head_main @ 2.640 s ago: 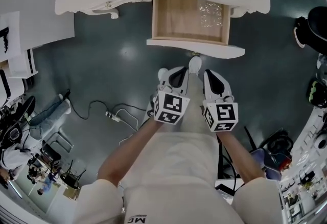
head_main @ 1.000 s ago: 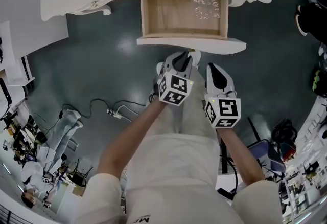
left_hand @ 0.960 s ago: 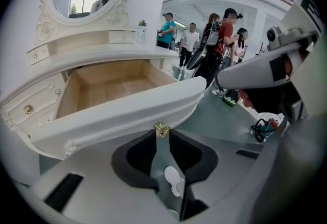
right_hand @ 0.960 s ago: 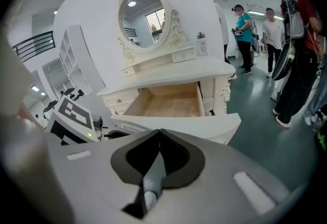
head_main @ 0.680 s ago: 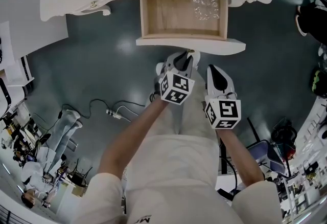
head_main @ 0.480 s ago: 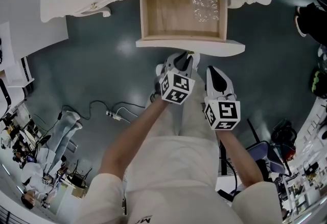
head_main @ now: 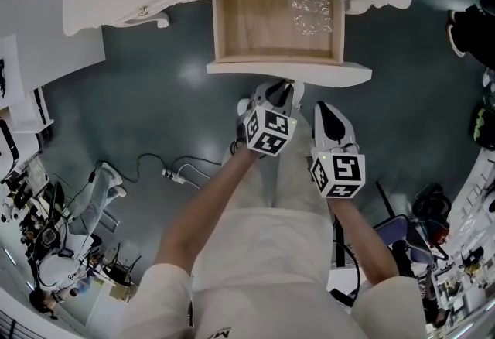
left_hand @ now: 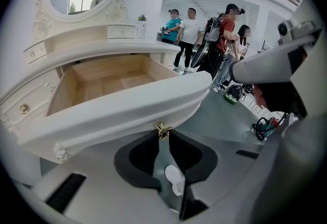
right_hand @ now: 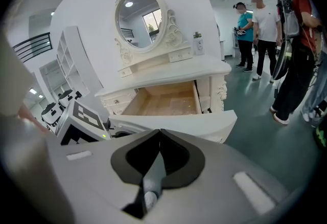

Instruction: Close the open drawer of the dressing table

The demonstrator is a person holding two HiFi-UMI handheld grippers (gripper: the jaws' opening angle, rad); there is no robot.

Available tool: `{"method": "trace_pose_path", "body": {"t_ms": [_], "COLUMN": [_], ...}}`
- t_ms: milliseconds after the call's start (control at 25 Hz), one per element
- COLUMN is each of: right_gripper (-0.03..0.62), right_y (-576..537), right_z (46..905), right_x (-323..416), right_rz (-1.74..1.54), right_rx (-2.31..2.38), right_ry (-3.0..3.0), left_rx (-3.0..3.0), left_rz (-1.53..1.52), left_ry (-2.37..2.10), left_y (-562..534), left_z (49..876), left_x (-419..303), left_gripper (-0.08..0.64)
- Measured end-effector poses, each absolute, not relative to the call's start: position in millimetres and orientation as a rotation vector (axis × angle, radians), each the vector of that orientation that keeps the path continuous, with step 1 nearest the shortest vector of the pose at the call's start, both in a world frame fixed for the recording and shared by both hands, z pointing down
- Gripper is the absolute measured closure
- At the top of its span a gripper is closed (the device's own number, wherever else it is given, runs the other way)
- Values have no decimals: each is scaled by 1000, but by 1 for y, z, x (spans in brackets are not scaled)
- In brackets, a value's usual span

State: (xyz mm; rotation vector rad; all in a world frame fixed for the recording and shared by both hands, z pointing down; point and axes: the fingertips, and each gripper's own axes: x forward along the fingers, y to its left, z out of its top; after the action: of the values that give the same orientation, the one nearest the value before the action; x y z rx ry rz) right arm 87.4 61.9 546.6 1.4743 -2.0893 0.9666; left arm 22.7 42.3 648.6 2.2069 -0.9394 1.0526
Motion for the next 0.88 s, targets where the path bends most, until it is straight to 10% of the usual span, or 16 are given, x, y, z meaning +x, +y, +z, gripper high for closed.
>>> {"method": "trace_pose_path", "body": {"t_ms": [880], "right_gripper": [589], "right_y": [41], "right_z": [544], "right_x": [100], "right_rz": [941], "right_rx": [1497], "right_ry": [-2111], "left_rx": [2102], "left_rz": [1010], "left_ry": [-1012], "left_y": [16], "left_z": [649], "left_x": [24], "left_gripper": [497]}}
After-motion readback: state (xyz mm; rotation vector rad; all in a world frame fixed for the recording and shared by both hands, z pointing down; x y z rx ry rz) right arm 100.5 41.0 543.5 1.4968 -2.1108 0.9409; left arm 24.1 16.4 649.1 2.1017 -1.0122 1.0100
